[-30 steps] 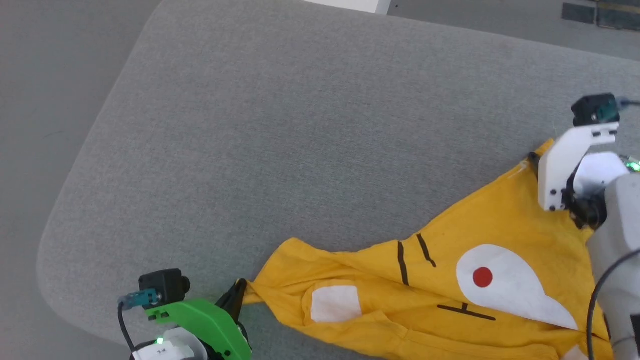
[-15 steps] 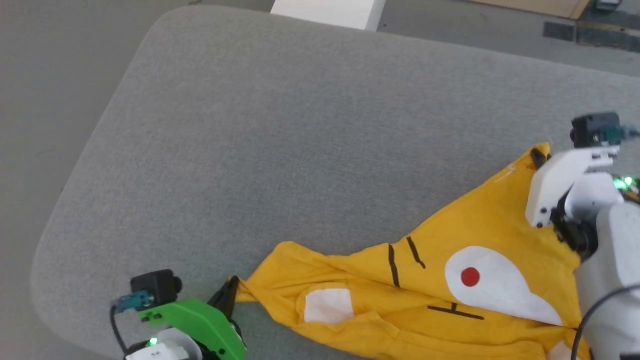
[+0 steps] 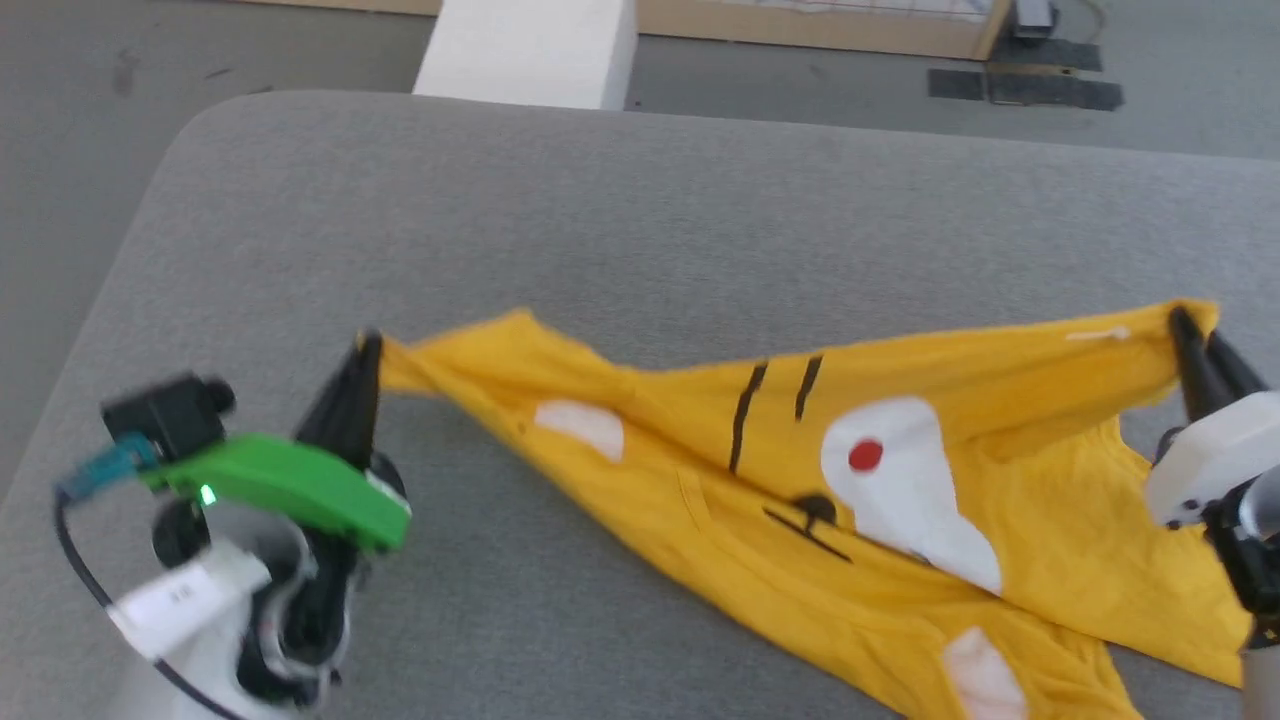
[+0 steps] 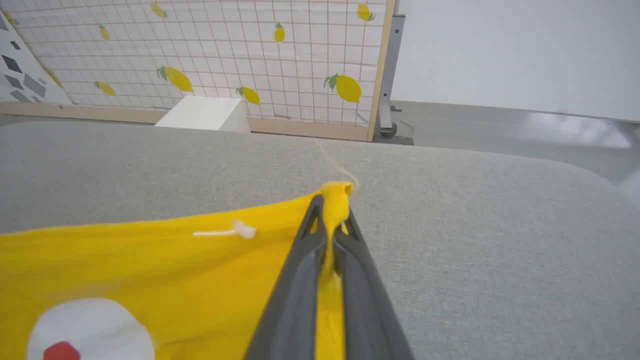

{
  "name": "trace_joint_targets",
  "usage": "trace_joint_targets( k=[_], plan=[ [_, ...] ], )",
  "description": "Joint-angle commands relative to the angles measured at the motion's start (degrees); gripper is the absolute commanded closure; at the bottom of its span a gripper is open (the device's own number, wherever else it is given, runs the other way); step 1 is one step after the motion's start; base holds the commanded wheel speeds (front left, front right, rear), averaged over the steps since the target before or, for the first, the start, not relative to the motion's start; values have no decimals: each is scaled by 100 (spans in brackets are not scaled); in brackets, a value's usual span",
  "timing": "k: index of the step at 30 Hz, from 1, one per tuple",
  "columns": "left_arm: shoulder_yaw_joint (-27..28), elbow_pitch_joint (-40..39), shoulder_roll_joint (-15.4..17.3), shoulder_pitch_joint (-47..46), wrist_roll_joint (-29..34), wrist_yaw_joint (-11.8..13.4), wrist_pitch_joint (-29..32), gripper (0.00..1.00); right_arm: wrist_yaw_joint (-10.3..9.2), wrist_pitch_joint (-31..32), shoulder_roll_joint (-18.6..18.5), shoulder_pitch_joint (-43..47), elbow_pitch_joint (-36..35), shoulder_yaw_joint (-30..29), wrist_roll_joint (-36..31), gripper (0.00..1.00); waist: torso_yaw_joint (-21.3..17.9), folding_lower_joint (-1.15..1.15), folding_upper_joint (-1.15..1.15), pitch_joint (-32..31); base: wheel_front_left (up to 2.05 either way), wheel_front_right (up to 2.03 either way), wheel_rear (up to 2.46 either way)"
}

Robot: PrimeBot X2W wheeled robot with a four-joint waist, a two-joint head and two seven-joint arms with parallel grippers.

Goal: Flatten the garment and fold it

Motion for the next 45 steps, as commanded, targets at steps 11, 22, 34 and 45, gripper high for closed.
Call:
trace_joint_targets(
  k=[11,22,34,45],
  plan=[
    [370,379,627,-2781,-26,-233,459,100,-8,1094,-865,-1698,-901,517,169,100,-784,0,0,721,0,0,0],
    [378,1019,935,-5824,616,-14,441,100,-8,1363,-916,-4407,58,874,131,100,-1079,0,0,1903,0,0,0],
    [462,1831,769,-8467,1208,21,-896,100,-8,386,-504,-6494,1014,772,-1002,100,-1138,0,0,2536,0,0,0],
    [188,2494,733,-7635,1092,-490,-1186,100,-8,-488,-448,-5964,1639,929,-962,100,-930,0,0,2423,0,0,0]
  ],
)
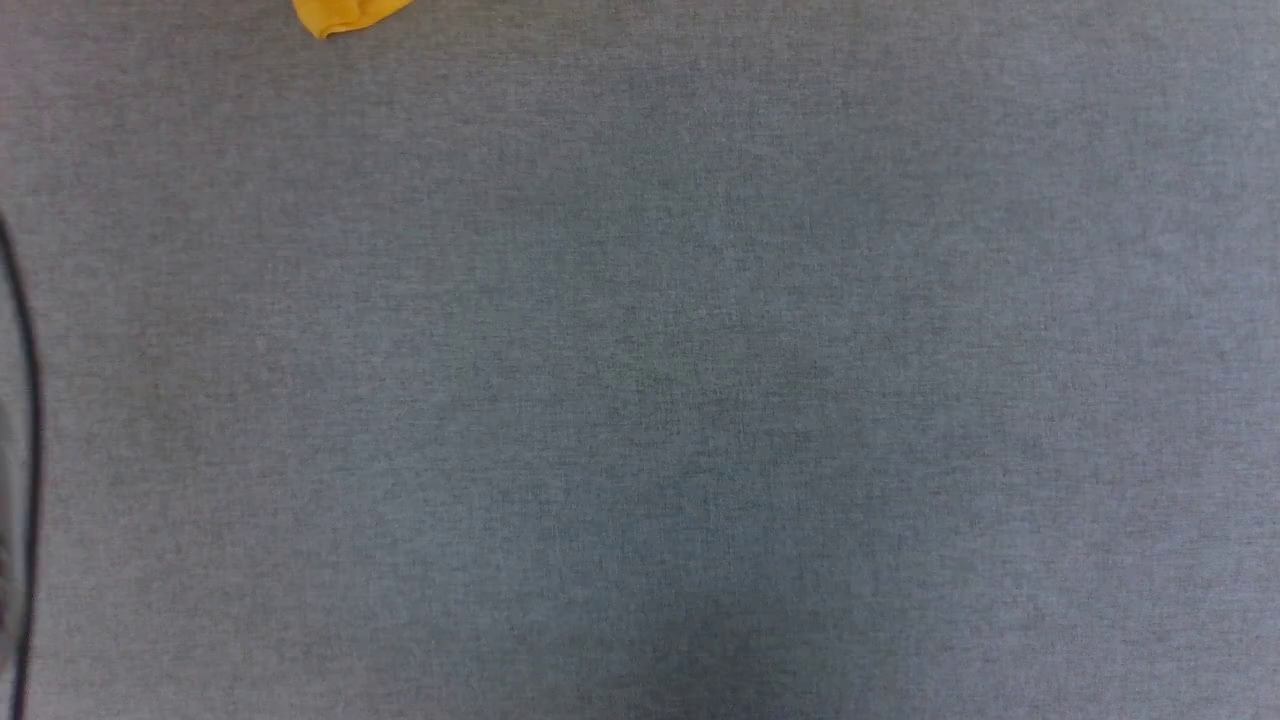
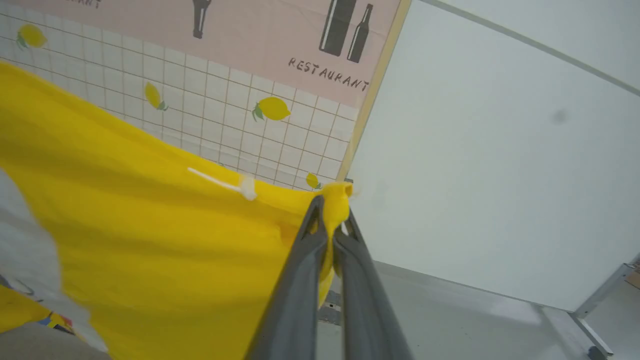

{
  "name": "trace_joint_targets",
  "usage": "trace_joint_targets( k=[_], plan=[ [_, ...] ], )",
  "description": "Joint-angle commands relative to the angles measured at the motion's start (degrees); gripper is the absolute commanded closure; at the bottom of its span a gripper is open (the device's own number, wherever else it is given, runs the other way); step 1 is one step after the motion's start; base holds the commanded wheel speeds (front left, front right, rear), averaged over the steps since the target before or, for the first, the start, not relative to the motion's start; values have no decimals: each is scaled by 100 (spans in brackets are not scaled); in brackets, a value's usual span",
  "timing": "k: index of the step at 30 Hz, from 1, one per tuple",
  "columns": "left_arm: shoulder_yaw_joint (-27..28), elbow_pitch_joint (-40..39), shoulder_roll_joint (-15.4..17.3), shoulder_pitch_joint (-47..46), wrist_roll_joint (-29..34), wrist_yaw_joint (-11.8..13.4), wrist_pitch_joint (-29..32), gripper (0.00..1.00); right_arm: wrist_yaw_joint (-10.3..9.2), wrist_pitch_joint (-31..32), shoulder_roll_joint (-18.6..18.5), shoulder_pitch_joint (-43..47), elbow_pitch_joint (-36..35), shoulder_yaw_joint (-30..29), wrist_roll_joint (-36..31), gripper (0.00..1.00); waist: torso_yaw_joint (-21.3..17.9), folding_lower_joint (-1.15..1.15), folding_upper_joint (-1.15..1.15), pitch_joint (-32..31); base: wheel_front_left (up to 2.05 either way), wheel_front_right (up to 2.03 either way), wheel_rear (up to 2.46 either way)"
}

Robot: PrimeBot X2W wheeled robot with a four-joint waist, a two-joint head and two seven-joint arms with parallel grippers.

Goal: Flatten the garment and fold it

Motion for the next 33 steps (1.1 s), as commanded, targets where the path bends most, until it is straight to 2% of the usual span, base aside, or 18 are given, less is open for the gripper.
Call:
trace_joint_targets(
  k=[1,7,13,20,21,27,33],
  plan=[
    [-44,119,69,478,-66,-72,85,100,-9,-57,1,391,98,70,157,100,69,-1,0,-143,0,0,0],
    [-302,301,391,2338,-211,-283,670,100,-9,79,-186,1869,151,598,859,100,181,-1,0,-620,0,0,0],
    [-503,-151,612,4357,-714,-374,1680,100,-9,435,-445,3492,-333,791,1555,100,297,-1,0,-1205,0,0,0],
    [-791,-1094,815,6662,-1324,-166,2850,100,-9,757,-494,5195,-912,572,1810,100,394,-1,0,-1770,0,0,0],
    [-852,-1348,884,7254,-1485,-59,3119,100,-9,805,-488,5620,-1017,507,1761,100,405,-1,0,-1893,0,0,0],
    [-928,-1889,1042,8419,-1736,293,3561,100,-9,930,-395,6552,-1254,257,1629,100,469,-1,0,-2155,0,0,0],
    [-1026,-2089,1068,9131,-1862,433,3681,100,-9,1431,-222,7397,-1500,133,1837,100,491,-1,0,-2337,0,0,0]
  ],
)
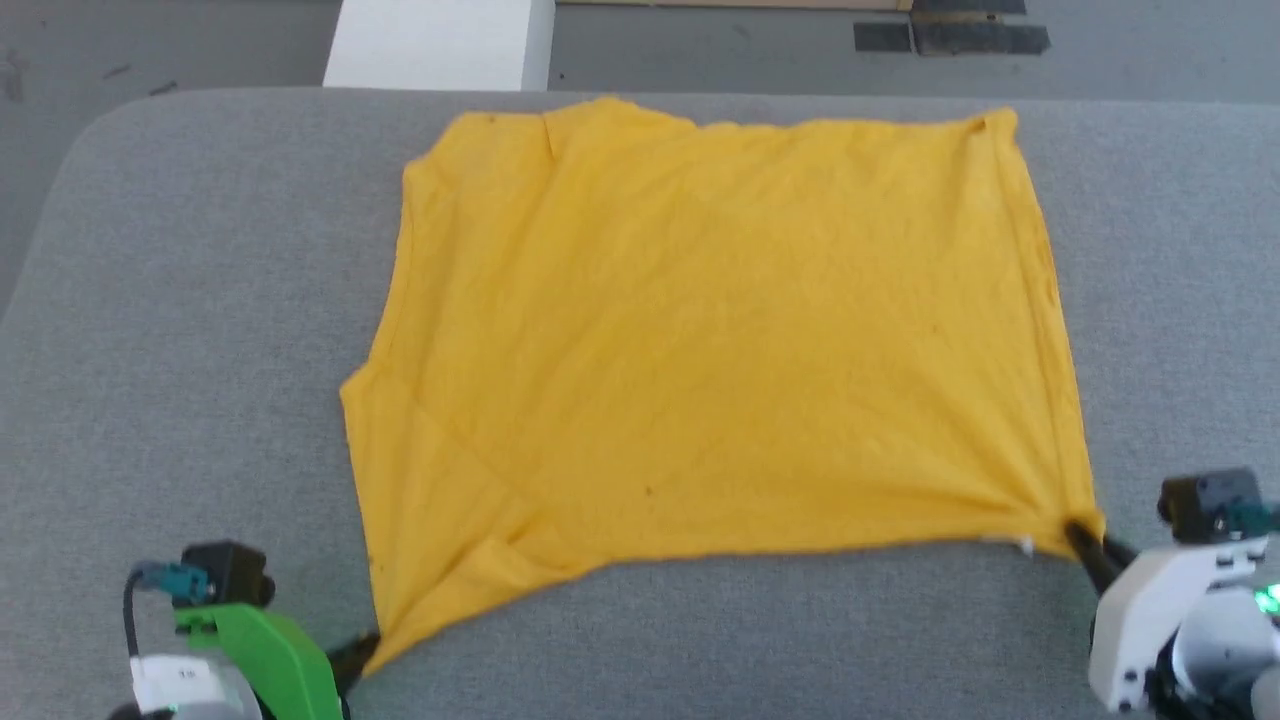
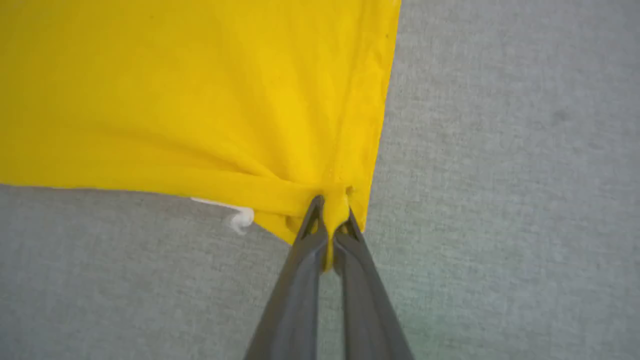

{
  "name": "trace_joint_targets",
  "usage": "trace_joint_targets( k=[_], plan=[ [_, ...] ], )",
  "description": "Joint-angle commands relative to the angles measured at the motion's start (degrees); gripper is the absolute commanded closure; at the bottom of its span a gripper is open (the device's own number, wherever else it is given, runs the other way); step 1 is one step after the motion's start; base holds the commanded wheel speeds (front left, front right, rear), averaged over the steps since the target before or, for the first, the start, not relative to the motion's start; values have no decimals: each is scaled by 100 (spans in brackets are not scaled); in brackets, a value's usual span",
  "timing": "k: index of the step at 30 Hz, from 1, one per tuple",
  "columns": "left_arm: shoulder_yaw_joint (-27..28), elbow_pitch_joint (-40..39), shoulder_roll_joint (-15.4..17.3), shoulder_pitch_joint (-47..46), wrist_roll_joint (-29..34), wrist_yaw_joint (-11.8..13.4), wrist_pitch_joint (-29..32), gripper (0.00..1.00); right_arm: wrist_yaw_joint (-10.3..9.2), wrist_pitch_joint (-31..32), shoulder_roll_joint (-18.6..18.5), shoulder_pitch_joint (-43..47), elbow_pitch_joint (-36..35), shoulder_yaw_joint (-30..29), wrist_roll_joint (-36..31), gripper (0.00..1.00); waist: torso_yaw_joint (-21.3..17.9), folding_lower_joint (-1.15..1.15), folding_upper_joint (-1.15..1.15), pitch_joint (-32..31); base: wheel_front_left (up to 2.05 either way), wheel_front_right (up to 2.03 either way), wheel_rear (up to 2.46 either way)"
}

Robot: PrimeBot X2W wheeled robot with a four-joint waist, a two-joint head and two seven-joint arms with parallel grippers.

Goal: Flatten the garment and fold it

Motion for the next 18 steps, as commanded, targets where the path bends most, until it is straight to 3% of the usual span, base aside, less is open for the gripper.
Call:
trace_joint_targets(
  k=[1,7,15,18],
  plan=[
    [-47,13,6,246,-61,63,54,100,-9,138,9,192,-47,-38,31,100,29,1,0,-101,0,0,0],
    [-93,-33,-15,464,323,96,-487,100,-9,122,226,698,-308,-314,-119,100,26,1,0,-141,0,0,0],
    [-171,-22,-655,-86,1630,-199,-3160,100,-9,-1790,532,739,-345,-263,-493,100,36,1,0,-90,0,0,0],
    [-298,184,-709,-453,2005,-360,-3676,100,-9,-2195,494,600,-180,-58,-559,100,35,1,0,-52,0,0,0]
  ],
)
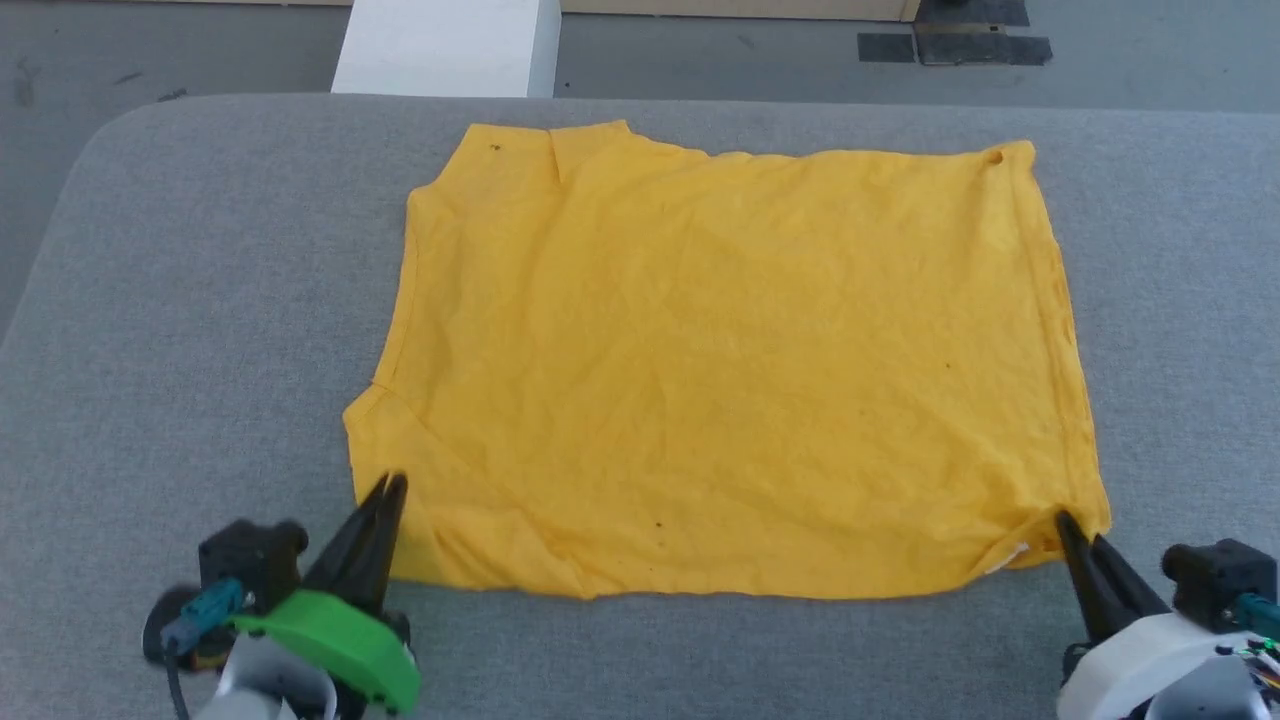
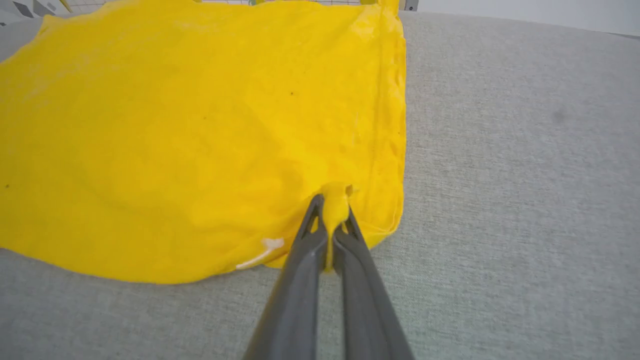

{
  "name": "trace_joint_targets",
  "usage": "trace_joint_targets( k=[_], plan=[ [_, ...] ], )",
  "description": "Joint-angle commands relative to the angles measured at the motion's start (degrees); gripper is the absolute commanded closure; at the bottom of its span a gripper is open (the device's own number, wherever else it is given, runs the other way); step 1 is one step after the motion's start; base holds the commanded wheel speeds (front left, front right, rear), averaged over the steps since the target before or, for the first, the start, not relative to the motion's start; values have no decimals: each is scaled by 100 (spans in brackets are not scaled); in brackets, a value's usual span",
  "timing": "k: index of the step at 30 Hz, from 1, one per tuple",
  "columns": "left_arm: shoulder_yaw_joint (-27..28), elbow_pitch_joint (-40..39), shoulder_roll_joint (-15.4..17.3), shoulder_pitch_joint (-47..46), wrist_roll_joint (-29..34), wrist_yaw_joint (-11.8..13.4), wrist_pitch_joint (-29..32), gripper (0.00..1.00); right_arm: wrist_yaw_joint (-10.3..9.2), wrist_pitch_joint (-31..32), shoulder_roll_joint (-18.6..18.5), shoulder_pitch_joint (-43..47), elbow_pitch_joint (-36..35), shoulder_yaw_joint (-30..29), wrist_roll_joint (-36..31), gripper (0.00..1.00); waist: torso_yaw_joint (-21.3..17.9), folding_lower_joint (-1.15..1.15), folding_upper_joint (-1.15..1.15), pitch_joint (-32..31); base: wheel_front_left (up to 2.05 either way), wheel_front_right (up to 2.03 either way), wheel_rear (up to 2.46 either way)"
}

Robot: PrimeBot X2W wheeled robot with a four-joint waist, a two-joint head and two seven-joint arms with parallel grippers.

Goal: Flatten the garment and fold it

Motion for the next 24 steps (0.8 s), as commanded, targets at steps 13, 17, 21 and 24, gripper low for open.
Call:
trace_joint_targets(
  k=[13,17,21,24],
  plan=[
    [-186,685,226,-2357,544,-699,-143,100,-10,-114,-429,-1582,424,544,-49,100,-180,0,0,406,0,0,0],
    [-258,953,322,-3034,418,-848,154,100,-10,85,-544,-2026,511,594,-45,100,-242,0,0,679,0,0,0],
    [-313,1292,427,-3613,275,-916,425,100,-10,307,-670,-2453,660,594,-20,100,-296,0,0,996,0,0,0],
    [-317,1610,490,-3941,145,-936,647,100,-10,492,-722,-2713,808,587,3,100,-335,0,0,1206,0,0,0]
  ],
)
